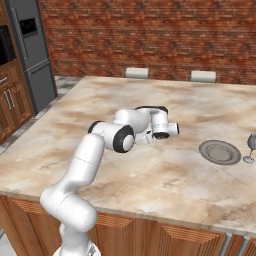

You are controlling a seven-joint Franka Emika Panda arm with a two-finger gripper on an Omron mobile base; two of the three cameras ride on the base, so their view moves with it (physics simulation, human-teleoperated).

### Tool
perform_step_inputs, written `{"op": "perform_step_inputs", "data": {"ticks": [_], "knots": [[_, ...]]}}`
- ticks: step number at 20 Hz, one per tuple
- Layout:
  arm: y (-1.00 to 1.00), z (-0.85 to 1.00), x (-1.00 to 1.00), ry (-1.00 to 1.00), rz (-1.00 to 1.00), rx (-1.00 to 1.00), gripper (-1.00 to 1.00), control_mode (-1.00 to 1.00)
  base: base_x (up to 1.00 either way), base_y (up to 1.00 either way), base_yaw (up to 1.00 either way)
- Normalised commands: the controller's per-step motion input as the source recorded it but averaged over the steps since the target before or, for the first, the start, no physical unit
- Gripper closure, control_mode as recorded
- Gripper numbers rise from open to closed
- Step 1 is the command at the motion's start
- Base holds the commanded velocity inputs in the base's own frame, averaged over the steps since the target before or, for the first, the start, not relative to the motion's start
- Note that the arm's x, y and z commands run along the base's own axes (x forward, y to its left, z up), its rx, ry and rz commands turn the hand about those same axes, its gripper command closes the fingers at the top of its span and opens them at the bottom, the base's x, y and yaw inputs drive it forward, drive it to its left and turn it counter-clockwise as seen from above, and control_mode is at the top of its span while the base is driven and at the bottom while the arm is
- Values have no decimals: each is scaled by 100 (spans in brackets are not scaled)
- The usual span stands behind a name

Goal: Retrieve the wine glasses from the counter and place one next to each plate.

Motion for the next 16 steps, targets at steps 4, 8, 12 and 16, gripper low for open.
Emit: {"op": "perform_step_inputs", "data": {"ticks": [4, 8, 12, 16], "knots": [[-8, 0, -9, 3, 0, 0, -100, -100, 0, 0, 0], [-24, 0, -2, 0, -4, 0, -100, -100, 0, 0, 0], [-34, 0, -4, 0, -8, 1, -100, -100, 0, 0, 0], [-30, 4, -25, 0, -7, 1, -100, -100, 0, 0, 0]]}}
